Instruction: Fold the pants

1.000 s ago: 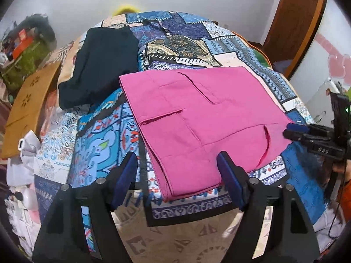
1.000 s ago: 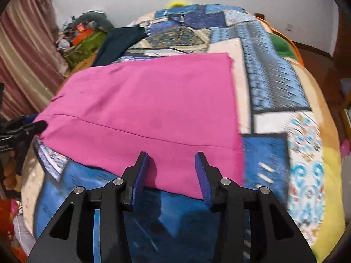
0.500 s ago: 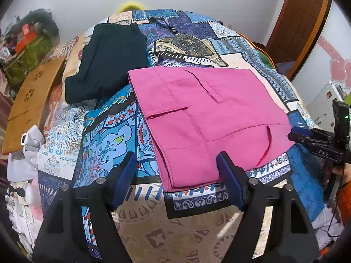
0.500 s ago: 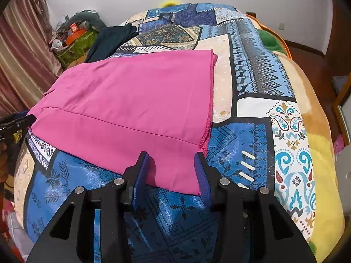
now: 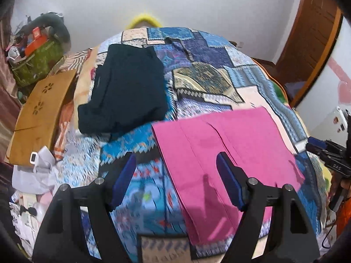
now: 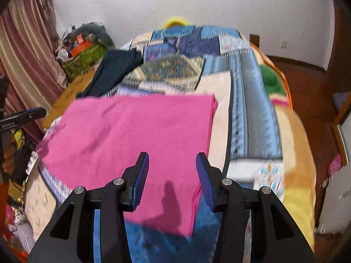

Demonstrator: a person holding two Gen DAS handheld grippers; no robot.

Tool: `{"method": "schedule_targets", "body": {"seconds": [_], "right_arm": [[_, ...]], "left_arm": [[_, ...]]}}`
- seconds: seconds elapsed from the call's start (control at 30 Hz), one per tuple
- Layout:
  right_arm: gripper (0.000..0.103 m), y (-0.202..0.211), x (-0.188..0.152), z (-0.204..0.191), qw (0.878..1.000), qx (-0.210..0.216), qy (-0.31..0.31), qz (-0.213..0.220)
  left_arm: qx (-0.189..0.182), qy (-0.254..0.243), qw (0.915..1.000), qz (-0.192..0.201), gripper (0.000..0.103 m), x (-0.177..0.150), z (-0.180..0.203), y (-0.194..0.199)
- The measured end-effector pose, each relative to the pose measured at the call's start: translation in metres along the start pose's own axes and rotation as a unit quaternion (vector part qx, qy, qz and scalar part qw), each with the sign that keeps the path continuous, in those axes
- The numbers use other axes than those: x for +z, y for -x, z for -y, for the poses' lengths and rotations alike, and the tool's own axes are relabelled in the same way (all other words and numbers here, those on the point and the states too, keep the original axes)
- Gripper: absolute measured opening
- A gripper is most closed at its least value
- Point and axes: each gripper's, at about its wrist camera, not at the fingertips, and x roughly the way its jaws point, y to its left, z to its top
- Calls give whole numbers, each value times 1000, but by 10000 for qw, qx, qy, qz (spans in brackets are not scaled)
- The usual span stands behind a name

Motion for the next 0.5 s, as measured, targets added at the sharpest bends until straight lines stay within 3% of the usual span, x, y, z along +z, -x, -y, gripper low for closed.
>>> {"method": "schedule_targets", "body": {"seconds": [0.2, 0.5], "right_arm": [[45, -22, 37, 10, 9996, -178, 95, 178], [45, -92, 68, 48, 9990, -324, -235, -219]], "left_arm": [[202, 138, 9997, -97, 76, 25, -17, -36], [-201, 557, 9948, -826, 75, 40, -36, -105]]}}
